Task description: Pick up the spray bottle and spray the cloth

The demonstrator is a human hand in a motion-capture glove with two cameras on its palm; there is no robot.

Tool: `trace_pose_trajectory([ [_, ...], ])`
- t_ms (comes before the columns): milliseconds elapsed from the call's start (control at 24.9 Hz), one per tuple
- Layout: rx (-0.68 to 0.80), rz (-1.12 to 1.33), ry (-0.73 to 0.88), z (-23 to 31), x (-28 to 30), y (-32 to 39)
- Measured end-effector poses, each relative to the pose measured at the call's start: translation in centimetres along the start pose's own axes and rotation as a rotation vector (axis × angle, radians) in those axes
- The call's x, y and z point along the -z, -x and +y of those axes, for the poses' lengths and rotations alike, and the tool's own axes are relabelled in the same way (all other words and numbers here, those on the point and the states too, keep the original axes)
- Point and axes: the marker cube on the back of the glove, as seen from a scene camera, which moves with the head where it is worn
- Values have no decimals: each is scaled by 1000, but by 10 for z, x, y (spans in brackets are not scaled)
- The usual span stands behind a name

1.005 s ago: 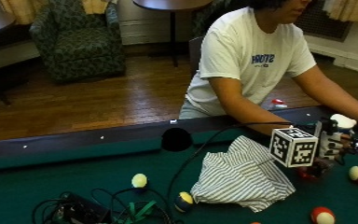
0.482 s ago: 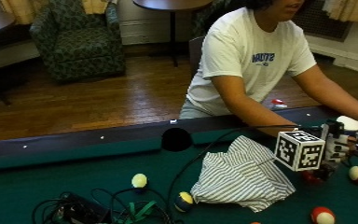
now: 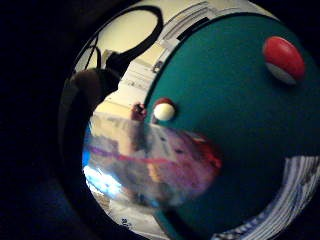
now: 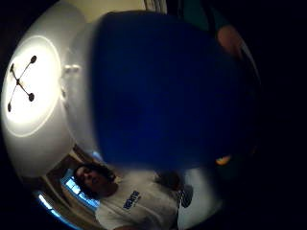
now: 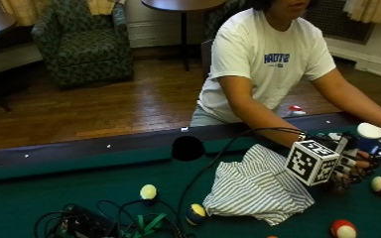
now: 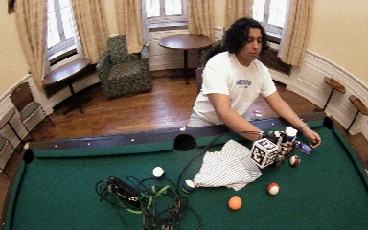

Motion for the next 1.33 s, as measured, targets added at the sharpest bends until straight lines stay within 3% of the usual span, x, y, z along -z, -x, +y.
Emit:
trace_pose_trajectory([
  [523,18,584,11,76,85,-9],
  [925,101,869,12,122,154,5],
  [1327,91,983,-47,145,166,-8],
])
